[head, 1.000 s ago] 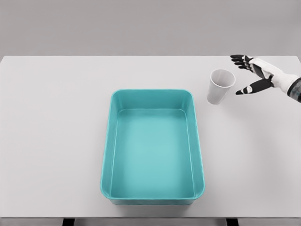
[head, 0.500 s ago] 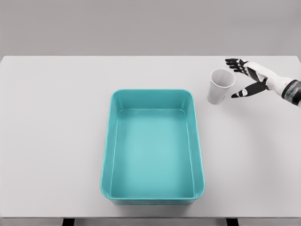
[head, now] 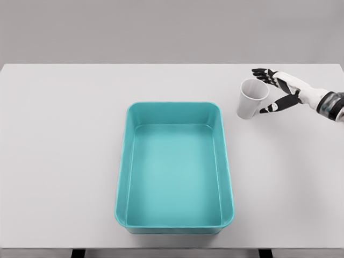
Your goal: Put the paper cup into the basket with your right arm
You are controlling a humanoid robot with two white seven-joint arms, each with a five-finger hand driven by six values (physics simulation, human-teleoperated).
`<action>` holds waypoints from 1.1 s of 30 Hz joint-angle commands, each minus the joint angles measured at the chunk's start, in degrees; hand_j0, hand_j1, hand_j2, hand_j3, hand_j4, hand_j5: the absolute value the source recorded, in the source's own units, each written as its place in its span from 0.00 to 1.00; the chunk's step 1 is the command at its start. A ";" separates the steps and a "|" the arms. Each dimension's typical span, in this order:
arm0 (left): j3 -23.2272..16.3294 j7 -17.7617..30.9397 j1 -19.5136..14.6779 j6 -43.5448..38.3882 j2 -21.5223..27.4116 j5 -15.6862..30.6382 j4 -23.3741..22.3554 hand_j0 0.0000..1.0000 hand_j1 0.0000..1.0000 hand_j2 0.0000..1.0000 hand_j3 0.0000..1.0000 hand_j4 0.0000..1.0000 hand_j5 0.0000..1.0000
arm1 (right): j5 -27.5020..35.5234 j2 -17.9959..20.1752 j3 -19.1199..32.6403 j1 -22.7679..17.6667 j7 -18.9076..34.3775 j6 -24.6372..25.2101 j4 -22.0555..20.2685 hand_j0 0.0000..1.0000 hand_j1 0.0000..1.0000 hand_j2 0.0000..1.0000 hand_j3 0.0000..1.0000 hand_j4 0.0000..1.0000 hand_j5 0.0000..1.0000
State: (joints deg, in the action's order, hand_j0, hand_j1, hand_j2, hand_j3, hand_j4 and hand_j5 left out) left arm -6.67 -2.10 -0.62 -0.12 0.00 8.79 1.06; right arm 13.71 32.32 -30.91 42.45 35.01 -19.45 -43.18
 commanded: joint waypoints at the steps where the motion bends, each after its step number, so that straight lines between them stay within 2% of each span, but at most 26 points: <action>1: -0.01 -0.01 0.00 0.03 0.00 0.00 -0.01 1.00 1.00 1.00 1.00 1.00 1.00 | 0.44 0.02 0.06 0.00 -0.01 0.12 -0.51 1.00 1.00 1.00 1.00 1.00 1.00; 9: -0.01 -0.01 0.00 -0.06 0.00 0.00 -0.01 1.00 1.00 1.00 1.00 1.00 1.00 | 0.35 0.02 -1.52 0.00 -0.01 0.29 -1.47 1.00 1.00 1.00 1.00 1.00 1.00; 33: -0.01 -0.01 0.00 0.03 0.00 0.00 -0.01 1.00 1.00 1.00 1.00 1.00 1.00 | 0.44 -0.06 -2.05 -0.17 -0.01 0.47 -4.02 1.00 1.00 1.00 1.00 1.00 1.00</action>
State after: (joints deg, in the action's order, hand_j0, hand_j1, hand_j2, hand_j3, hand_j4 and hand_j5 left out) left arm -6.67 -2.10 -0.62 -0.11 0.00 8.79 1.06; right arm 13.80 32.27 -32.87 42.28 35.01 -19.07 -46.83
